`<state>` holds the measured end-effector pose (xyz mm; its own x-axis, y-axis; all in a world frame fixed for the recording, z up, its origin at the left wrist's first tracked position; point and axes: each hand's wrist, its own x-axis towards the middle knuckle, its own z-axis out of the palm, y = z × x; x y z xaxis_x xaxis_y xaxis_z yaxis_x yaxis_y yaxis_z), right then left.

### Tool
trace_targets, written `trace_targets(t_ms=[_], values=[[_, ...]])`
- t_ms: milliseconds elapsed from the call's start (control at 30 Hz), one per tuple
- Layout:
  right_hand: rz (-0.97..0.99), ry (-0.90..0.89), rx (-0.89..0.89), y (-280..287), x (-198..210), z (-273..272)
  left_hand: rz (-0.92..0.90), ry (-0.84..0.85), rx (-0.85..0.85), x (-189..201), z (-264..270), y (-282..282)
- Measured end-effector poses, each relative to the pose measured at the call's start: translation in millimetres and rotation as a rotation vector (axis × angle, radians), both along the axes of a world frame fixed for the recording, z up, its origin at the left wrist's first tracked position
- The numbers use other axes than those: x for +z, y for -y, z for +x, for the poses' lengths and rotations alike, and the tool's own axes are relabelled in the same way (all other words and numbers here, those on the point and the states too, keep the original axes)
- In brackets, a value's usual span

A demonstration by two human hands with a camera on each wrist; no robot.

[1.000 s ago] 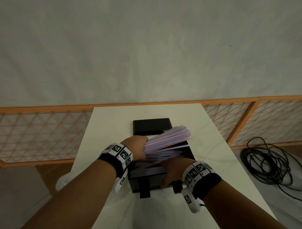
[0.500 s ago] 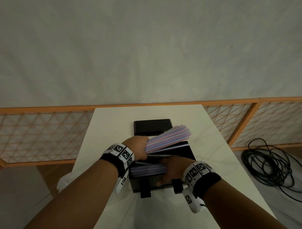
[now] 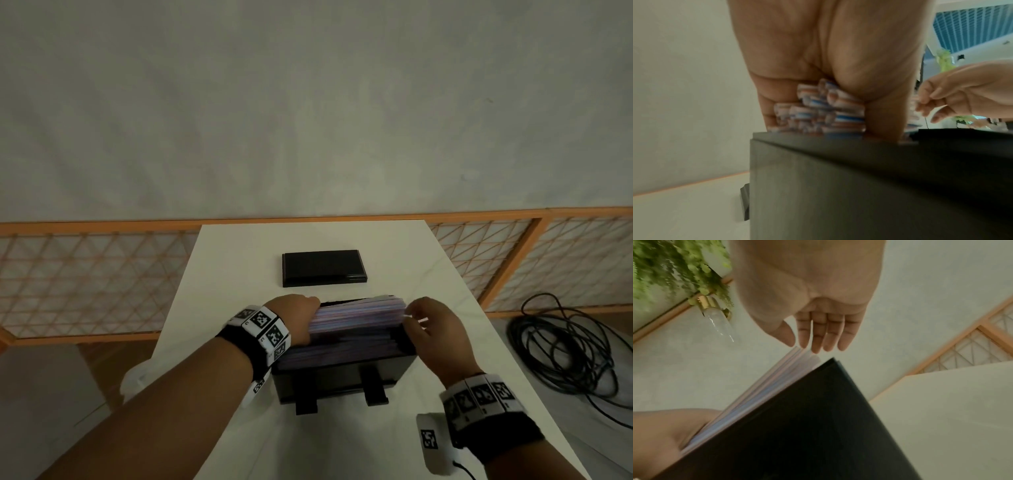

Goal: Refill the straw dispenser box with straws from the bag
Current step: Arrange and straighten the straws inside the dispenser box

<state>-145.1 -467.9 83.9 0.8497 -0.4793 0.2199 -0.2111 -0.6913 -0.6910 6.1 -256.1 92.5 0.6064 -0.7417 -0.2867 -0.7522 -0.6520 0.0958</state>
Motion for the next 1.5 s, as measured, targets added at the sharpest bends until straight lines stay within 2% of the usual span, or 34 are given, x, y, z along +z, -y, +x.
trace_targets(t_ms=[67,133,233,400,567,667,733,800,867,933,1033,1100,1200,1267,1400,1500], values=[[-0.008,0.009,-0.02,0.6,-8.4,3.4,0.056,0.006,-0.025,-0.2,-3.2,3.7],[-0.017,-0.026,0.035,-0.6,-14.8,7.3,0.095,-0.004,-0.035,-1.1,-5.4,5.9],[-0.039,-0.196,0.117,-3.5,-24.8,13.3,0.115,-0.03,-0.026,-1.3,-5.0,6.6],[-0.229,-0.421,0.268,-5.9,-38.3,22.4,0.113,-0.09,-0.039,-3.5,-7.0,4.9],[-0.351,-0.604,0.302,-1.3,-42.0,26.5,0.219,-0.194,-0.068,-6.9,-17.8,6.6],[-0.379,-0.728,0.312,-0.7,-29.2,24.7,0.215,-0.176,-0.128,6.7,-21.1,1.4],[-0.393,-0.712,0.303,-0.4,-16.1,20.9,0.092,-0.161,-0.134,15.7,-15.5,-6.8],[-0.458,-0.609,0.267,-0.2,-3.1,17.4,0.013,-0.116,-0.115,19.4,-9.2,-17.1],[-0.522,-0.487,0.288,-1.6,6.4,18.9,0.065,-0.091,-0.108,19.5,-9.6,-23.1],[-0.476,-0.457,0.399,-7.8,10.1,25.7,0.158,-0.056,-0.136,15.0,-15.4,-22.1],[-0.444,-0.596,0.501,-19.4,7.5,40.9,0.252,0.071,-0.174,4.6,-21.8,-14.2],[-0.495,-0.706,0.507,-25.1,6.3,49.1,0.298,0.177,-0.163,0.0,-21.5,-10.4],[-0.565,-0.757,0.486,-27.6,7.7,57.0,0.281,0.263,-0.137,0.0,-15.4,-9.1],[-0.586,-0.766,0.481,-26.0,5.8,58.2,0.159,0.213,-0.119,5.0,-10.9,-13.3],[-0.546,-0.766,0.527,-15.4,-1.6,55.7,-0.129,0.002,-0.022,9.7,-2.0,-30.9],[-0.492,-0.738,0.528,-13.3,-0.6,53.5,-0.129,0.078,-0.035,2.3,0.3,-38.0]])
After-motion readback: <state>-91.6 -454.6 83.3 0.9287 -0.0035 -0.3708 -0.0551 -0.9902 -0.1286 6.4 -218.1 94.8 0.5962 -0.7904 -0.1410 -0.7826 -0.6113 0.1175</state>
